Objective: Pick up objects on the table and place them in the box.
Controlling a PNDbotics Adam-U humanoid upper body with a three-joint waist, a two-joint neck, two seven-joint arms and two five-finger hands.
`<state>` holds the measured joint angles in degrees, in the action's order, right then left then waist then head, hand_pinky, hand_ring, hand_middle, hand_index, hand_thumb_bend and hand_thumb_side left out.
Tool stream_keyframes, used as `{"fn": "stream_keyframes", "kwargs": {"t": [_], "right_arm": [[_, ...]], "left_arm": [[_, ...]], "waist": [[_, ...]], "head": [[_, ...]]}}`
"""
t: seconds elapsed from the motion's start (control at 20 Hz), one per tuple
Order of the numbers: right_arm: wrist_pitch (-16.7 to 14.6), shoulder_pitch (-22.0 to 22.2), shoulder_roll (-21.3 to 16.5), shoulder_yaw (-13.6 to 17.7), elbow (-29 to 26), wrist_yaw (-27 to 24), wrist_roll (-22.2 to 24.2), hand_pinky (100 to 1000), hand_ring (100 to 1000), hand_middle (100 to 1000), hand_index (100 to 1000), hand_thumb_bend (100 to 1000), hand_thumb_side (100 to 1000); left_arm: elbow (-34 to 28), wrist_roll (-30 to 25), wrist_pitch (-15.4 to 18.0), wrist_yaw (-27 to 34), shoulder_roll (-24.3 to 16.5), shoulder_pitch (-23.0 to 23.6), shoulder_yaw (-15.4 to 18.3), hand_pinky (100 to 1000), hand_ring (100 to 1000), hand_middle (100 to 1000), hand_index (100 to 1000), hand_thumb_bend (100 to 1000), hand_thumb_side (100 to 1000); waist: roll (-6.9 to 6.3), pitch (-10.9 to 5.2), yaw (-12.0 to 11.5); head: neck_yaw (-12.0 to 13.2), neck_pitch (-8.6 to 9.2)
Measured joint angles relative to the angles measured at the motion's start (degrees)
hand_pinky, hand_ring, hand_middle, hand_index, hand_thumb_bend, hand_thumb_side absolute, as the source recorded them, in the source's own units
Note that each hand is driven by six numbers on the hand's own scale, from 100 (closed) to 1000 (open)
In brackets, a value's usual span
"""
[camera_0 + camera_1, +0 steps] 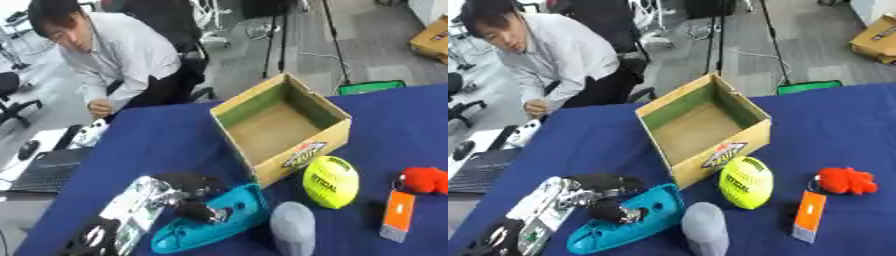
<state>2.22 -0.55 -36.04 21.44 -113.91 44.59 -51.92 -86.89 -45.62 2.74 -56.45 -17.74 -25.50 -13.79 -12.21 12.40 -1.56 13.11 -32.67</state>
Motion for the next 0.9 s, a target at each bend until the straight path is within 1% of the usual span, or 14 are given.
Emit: {"fn": "stream_keyframes", "kwargs": {"t": [0.45, 0.6, 0.65, 0.9], "right_arm": [[-0.09, -0.01, 0.00, 0.00, 0.00, -0.05, 0.04, 843, 830, 801, 792, 100, 844], [-0.09, -0.03, 0.00, 0.00, 0.00, -0.05, 0.04, 843, 830, 801, 792, 100, 844], [-0.09, -0.04, 0.00, 0.00, 0.00, -0.05, 0.04, 843, 830, 801, 791, 100, 842], [-0.09, -0.24, 0.00, 0.00, 0.00, -0.06, 0.04, 843, 830, 801, 792, 100, 842]], "left_arm": [[1.10, 0.24, -0.22, -1.63, 0.02, -0.29, 0.01, 1000, 1000, 1000, 1000, 291, 1000], [1.46, 0.29, -0.27, -2.07, 0.03, -0.32, 0.01, 1000, 1000, 986, 1000, 268, 1000], [1.55, 0.32, -0.27, -2.16, 0.03, -0.33, 0.01, 1000, 1000, 955, 1000, 218, 1000], [1.73, 0.80, -0.54, -2.32, 0.04, -0.42, 0.02, 1000, 1000, 934, 996, 187, 982]], "waist": [[0.01, 0.04, 0.12], [0.01, 0.19, 0.22], [0.01, 0.25, 0.23], [0.01, 0.30, 0.25]], "head": [[0.51, 0.00], [0.54, 0.00], [0.55, 0.00], [0.69, 0.00]]}}
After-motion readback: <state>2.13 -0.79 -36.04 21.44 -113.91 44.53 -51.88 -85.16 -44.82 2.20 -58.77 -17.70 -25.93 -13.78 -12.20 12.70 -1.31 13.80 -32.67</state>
